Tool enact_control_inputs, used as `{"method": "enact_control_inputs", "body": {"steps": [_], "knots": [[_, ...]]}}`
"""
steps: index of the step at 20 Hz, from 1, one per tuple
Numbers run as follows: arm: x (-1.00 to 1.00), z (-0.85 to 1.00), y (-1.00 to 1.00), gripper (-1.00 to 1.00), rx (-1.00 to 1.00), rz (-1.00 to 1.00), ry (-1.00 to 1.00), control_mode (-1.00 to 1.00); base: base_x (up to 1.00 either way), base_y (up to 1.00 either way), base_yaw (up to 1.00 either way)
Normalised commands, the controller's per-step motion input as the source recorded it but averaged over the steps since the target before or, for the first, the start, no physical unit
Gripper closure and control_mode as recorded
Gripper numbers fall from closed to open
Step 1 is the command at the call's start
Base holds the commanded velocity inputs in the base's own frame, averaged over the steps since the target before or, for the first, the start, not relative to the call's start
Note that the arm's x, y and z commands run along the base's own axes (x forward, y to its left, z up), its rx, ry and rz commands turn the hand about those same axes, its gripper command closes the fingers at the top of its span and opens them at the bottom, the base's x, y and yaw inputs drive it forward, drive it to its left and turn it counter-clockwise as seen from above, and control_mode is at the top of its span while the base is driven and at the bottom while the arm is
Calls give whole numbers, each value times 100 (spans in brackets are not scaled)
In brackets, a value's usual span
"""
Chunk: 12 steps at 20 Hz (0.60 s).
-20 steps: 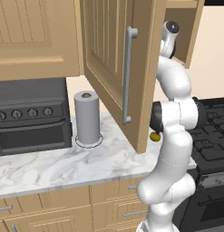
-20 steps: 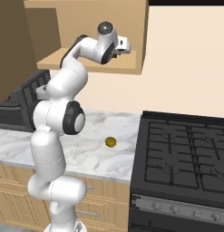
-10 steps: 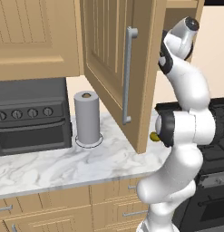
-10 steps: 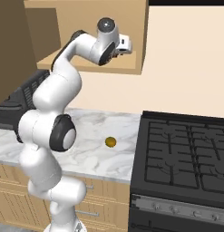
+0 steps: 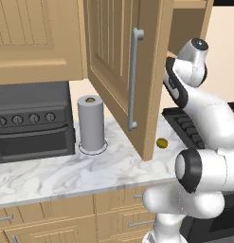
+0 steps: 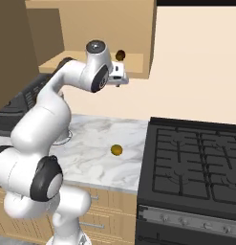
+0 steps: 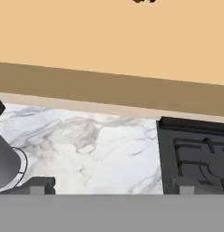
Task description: Pick the orange, sweet potato from the counter and place them in the cabinet. Then close the cabinet.
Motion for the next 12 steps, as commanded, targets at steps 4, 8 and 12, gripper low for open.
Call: {"method": "enact_control_inputs", "body": {"steps": [4,8,12], "knots": [[-96,-100,0,-100,0,0,33,-100,0,0,0],[-44,-100,-7,-100,0,0,26,-100,0,0,0],[5,-100,-31,-100,2,0,19,-100,0,0,0]]}}
